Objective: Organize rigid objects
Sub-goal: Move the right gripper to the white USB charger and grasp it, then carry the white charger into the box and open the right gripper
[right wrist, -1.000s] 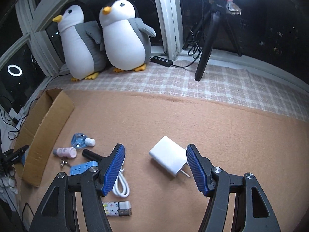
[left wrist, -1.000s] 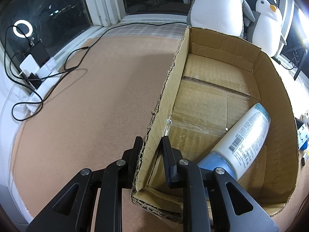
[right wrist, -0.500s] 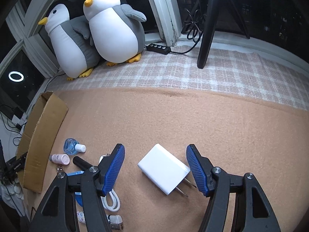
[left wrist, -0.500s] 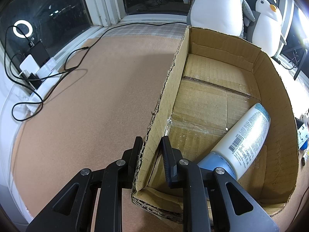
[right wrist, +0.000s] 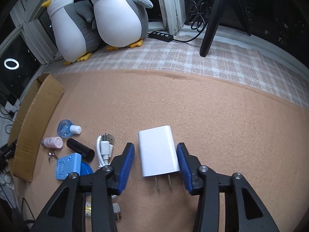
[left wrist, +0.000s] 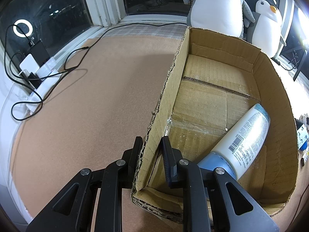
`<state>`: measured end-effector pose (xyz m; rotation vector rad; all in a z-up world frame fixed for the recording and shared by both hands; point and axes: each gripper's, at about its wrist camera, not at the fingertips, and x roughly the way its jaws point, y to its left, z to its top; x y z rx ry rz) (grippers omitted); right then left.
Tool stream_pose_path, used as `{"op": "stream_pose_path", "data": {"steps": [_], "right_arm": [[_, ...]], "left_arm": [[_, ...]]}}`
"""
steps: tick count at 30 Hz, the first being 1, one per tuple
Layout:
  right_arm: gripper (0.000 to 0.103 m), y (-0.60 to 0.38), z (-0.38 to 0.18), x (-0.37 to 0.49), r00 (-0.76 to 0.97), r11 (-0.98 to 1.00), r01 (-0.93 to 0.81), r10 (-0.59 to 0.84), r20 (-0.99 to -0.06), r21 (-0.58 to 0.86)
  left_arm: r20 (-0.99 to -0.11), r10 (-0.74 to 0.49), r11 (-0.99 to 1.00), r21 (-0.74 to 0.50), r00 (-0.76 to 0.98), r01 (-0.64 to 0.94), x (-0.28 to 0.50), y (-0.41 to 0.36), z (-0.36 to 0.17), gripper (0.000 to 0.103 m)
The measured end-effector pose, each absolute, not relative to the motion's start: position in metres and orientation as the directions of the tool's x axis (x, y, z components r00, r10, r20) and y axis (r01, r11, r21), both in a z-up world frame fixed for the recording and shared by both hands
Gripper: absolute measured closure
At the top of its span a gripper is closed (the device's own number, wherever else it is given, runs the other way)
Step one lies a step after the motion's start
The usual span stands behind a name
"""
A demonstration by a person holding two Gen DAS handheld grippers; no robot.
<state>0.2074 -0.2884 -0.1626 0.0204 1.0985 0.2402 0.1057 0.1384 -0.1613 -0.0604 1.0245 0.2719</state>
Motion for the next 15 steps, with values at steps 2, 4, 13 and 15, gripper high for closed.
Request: {"op": "stream_pose_path", "data": {"steps": [2,4,13,15], "right_arm": [[0.069,-0.287,-0.163,0.207,0.432,0.976,-0.183,0.184,-0.883,0.114],[0.07,-0.285,-0.163,0.206,0.433,0.979,-0.184,0.165,-0.886,0.092],[0.071,-0.285,-0.156,0.194,0.477,0.99,-0.132,0.112,-0.872,0.055],[0.071,-0.286,-0.15,0.19,0.492,0.991,-0.119,0.111,-0.864,0.06]], "left_arm": [[-0.85,0.195,0.965,0.077,0.489,-0.252,0.106,0.138,-0.161,0.084],[-0.85,0.196,0.964,0.076,0.489,-0.253,0.106,0.138,-0.161,0.084],[-0.849,0.195,0.964,0.074,0.49,-0.255,0.107,0.137,-0.161,0.085],[-0.849,0.195,0.964,0.074,0.49,-0.255,0.106,0.138,-0.161,0.085]]}}
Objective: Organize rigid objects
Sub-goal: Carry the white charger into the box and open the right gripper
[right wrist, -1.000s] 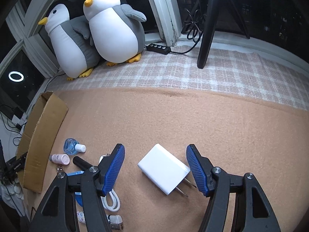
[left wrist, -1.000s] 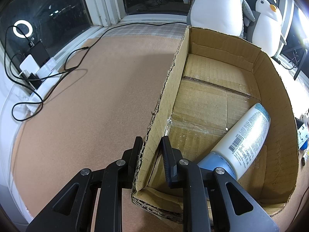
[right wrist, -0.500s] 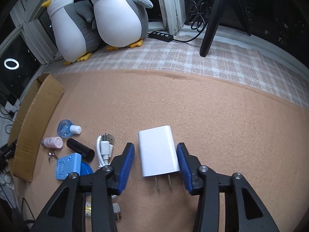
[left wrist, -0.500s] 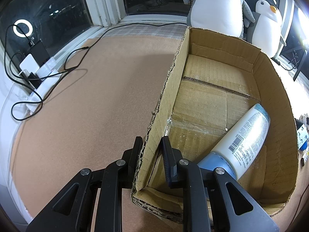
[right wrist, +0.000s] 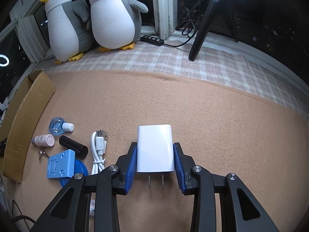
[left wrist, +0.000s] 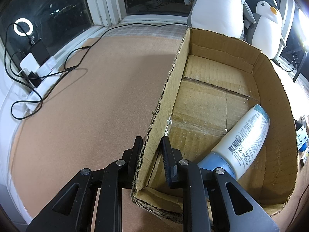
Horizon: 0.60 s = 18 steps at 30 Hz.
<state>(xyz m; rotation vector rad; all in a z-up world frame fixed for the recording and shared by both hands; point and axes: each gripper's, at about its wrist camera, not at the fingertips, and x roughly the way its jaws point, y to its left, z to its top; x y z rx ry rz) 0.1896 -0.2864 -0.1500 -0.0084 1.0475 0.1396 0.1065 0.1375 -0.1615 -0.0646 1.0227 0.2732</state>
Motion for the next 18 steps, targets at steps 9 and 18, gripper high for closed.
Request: {"op": "stream_pose_path", "data": {"steps": [9,18], "right_arm": [[0.071,-0.262,-0.101,0.17,0.562,0.984,-0.134,0.171,-0.809,0.115],[0.071,-0.187,-0.056,0.154,0.578,0.945,-0.273,0.312,-0.754,0.182]], "left_arm": [[-0.849,0.194,0.965,0.073,0.492,-0.253,0.106,0.136,-0.162,0.085],[-0.848,0.182,0.966,0.059,0.498,-0.253,0.107,0.137,-0.162,0.085]]}}
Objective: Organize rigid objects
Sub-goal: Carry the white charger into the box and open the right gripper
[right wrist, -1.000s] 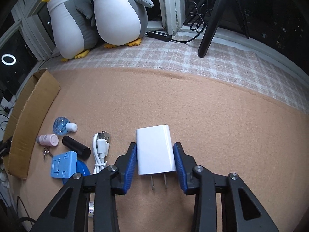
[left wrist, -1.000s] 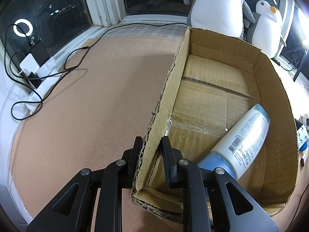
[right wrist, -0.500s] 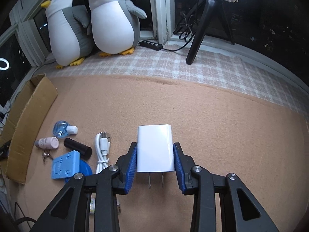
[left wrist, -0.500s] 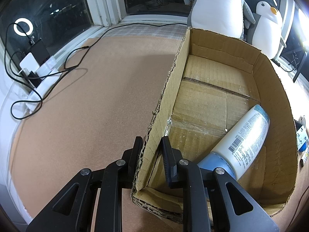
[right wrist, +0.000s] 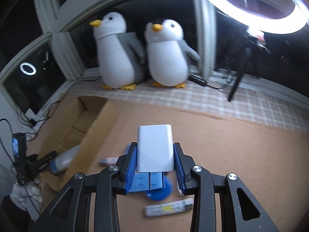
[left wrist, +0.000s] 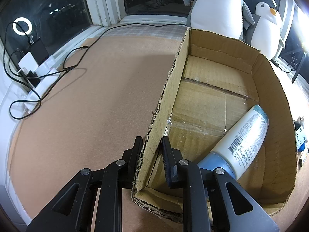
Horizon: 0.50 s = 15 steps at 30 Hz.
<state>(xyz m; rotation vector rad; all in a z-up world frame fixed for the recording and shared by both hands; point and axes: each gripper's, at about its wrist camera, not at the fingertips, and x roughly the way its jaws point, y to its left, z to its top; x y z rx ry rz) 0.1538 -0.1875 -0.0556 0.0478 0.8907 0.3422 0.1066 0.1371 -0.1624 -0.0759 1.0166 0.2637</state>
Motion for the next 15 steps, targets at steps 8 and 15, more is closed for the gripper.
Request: {"op": "stream_pose_path", "data": {"steps": [8,15], "right_arm": [[0.071,-0.109,-0.049,0.142,0.519,0.882,-0.419,0.428,-0.74,0.215],[0.071,-0.052,-0.067,0.132,0.441,0.829,-0.511,0.478,-0.759,0.225]], "left_arm": [[-0.847,0.178,0.966,0.052,0.502,-0.255,0.106,0.137,-0.162,0.085],[-0.846,0.176,0.966,0.05,0.503,-0.255,0.106,0.137,-0.163,0.085]]}}
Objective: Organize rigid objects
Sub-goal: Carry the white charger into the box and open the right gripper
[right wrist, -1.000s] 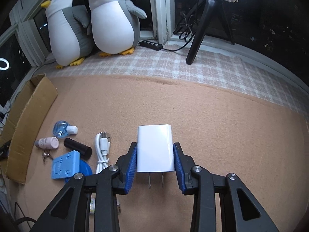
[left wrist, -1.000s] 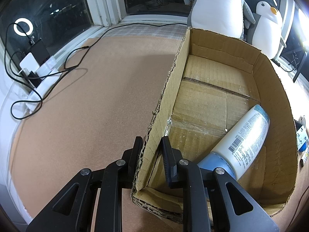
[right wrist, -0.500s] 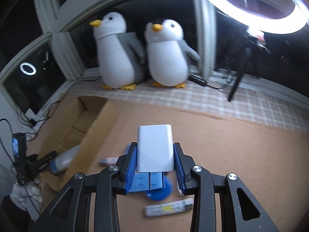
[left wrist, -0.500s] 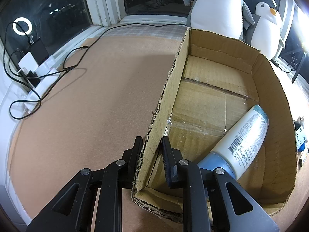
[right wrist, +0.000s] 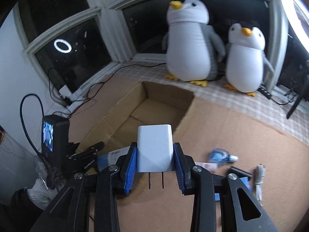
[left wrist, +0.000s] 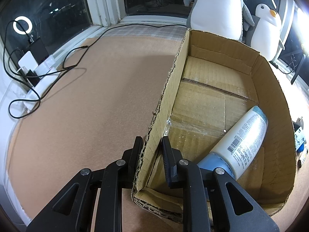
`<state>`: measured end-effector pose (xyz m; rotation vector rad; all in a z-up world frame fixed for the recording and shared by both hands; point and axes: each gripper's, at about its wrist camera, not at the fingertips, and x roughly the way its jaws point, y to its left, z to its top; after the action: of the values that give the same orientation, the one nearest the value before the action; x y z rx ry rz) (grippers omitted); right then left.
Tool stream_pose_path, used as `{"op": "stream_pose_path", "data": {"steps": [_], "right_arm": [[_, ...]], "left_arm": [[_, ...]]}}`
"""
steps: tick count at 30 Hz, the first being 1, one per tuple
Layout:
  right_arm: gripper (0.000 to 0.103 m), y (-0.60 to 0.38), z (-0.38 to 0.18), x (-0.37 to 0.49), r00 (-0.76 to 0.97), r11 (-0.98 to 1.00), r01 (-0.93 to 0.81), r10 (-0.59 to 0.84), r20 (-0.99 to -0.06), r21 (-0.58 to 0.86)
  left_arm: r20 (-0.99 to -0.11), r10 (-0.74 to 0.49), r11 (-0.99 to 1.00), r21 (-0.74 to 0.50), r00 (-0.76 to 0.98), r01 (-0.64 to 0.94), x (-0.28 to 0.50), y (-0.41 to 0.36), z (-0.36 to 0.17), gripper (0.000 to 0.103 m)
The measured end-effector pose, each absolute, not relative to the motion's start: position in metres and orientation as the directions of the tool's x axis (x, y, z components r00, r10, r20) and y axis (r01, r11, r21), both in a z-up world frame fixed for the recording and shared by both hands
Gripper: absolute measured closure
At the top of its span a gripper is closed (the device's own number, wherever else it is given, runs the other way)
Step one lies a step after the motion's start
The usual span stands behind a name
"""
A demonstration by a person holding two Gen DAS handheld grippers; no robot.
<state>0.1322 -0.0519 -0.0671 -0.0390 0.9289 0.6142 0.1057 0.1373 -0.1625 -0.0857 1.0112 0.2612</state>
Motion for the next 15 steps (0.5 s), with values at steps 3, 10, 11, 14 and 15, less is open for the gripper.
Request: {"op": "stream_pose_path", "data": {"steps": [3,10,11,14,15], "right_arm": [[0.071,-0.035,-0.077,0.128,0.421,0.816,-0.539,0.477,-0.771,0.211],[0.071,-0.009,-0.094,0.124,0.377,0.794,-0.57,0.482,-0.791,0.212],[0.071,-0.006,-0.096,0.124,0.374,0.793,-0.57,0.483,-0.792,0.215],[0.071,-0.001,-0.099,0.122,0.367,0.787,-0.578,0.486,-0.794,0.215],[0.071,0.0,-0.099,0.122,0.365,0.786,-0.581,0.485,-0.795,0.212]], "left_arm": [[-0.846,0.176,0.966,0.049,0.503,-0.256,0.105,0.137,-0.163,0.085],[-0.846,0.175,0.966,0.047,0.504,-0.256,0.105,0.137,-0.163,0.085],[-0.846,0.175,0.966,0.047,0.504,-0.256,0.105,0.137,-0.163,0.085],[-0.846,0.175,0.966,0.047,0.504,-0.255,0.105,0.137,-0.163,0.085],[-0.846,0.174,0.966,0.047,0.504,-0.256,0.105,0.137,-0.163,0.085]]}}
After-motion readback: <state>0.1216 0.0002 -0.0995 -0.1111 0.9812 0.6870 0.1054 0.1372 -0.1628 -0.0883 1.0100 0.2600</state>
